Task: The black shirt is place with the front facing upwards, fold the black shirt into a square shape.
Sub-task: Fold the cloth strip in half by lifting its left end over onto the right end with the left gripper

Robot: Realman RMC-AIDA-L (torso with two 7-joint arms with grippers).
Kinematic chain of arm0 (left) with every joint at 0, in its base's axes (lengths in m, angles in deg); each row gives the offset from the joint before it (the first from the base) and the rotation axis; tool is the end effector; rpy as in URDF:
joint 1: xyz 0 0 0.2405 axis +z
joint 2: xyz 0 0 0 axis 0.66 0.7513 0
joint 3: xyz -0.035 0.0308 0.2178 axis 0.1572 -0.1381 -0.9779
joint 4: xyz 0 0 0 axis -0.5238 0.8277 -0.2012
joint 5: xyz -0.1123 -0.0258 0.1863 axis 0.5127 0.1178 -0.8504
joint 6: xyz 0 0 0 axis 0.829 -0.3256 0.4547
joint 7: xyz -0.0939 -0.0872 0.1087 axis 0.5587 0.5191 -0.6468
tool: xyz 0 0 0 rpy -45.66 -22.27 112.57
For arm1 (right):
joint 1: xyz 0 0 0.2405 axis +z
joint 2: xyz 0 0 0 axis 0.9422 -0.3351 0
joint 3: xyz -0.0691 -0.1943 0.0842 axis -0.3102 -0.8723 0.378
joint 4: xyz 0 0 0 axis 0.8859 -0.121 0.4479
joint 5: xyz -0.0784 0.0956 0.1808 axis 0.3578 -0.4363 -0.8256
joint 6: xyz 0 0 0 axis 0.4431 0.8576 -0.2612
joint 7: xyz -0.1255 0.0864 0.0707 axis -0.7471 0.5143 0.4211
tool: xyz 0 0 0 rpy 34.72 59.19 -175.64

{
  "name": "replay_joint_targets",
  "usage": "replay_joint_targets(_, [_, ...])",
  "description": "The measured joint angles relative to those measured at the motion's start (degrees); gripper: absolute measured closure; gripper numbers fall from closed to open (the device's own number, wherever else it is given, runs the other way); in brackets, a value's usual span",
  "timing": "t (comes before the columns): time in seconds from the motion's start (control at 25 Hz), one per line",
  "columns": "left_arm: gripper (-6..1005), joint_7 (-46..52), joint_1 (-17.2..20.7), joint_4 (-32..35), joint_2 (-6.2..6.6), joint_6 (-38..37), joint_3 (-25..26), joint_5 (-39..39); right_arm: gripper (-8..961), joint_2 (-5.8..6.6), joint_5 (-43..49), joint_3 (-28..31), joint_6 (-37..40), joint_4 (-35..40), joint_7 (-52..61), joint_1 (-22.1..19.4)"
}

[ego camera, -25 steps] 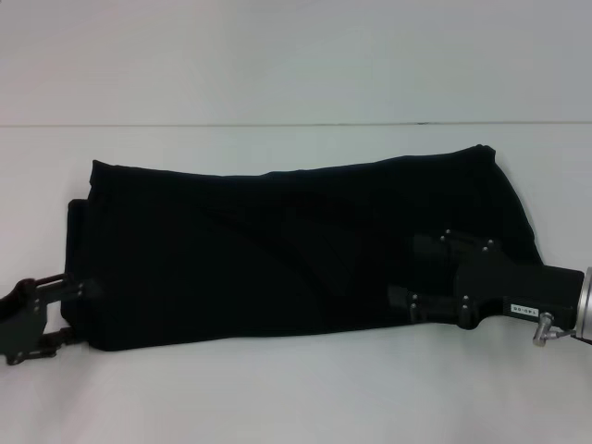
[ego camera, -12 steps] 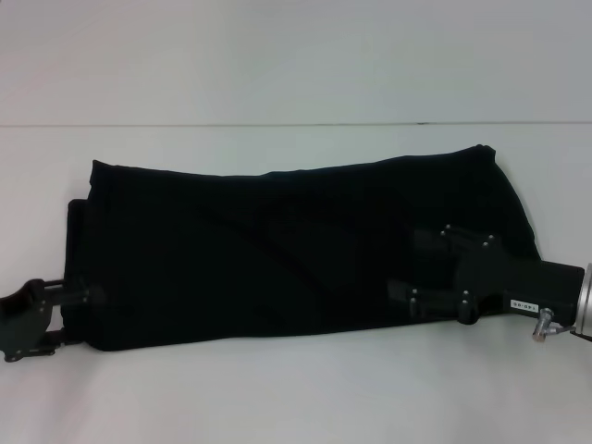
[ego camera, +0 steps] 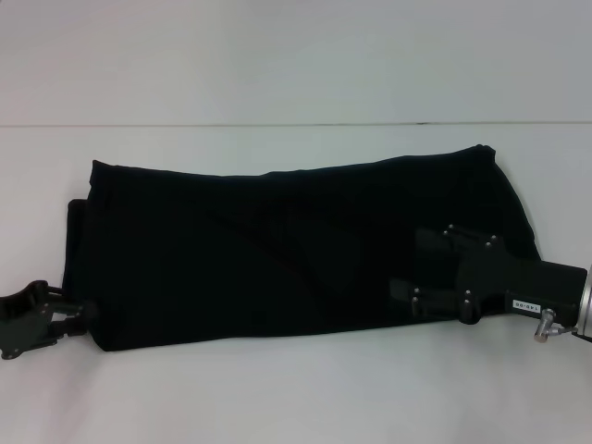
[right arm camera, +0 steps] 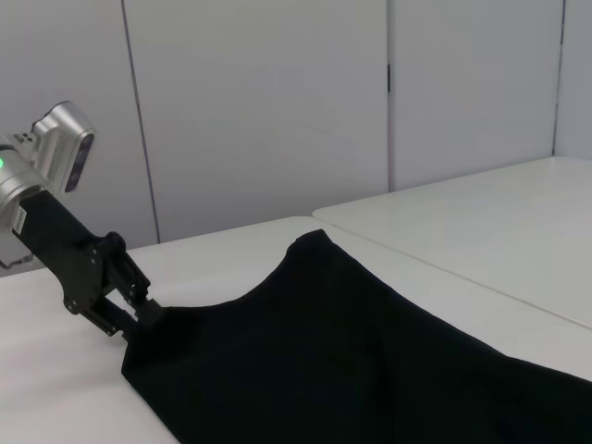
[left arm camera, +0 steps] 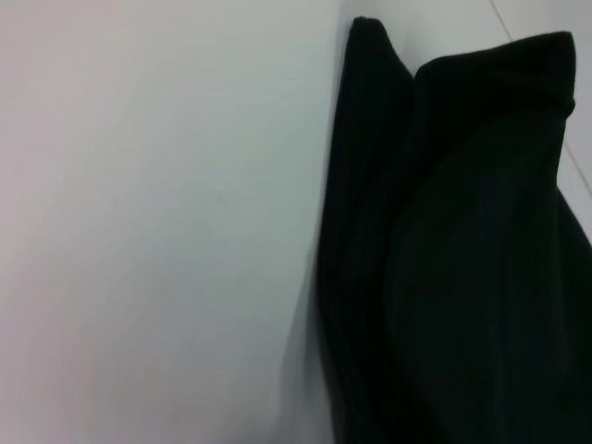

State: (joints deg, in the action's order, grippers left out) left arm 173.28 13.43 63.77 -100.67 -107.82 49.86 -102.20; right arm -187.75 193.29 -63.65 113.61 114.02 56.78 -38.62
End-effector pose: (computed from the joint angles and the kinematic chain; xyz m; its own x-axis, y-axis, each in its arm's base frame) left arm -0.3464 0.3165 0.0491 -0.2758 0.8535 0.4422 0.9604 0.2642 0.0890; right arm 0.2474 0.3352 -0.0341 0.8416 -0.1779 -0.5100 -0.3722 -0.8752 -0.3089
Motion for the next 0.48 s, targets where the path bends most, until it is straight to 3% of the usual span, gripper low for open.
replay_joint_targets(0.28, [725,0.12,0.0,0.03,-0.01,0.86,-0.83,-0.05,63,0.0,-0.07,0.0,-0.04,0.0,0.0,0.08])
replay_joint_targets(0.48, [950,0.14,0.21,0.09,0.05,1.06,-0.85,-0.05,63,0.0,-0.08,0.11,-0.08,0.0,-0.01,0.15])
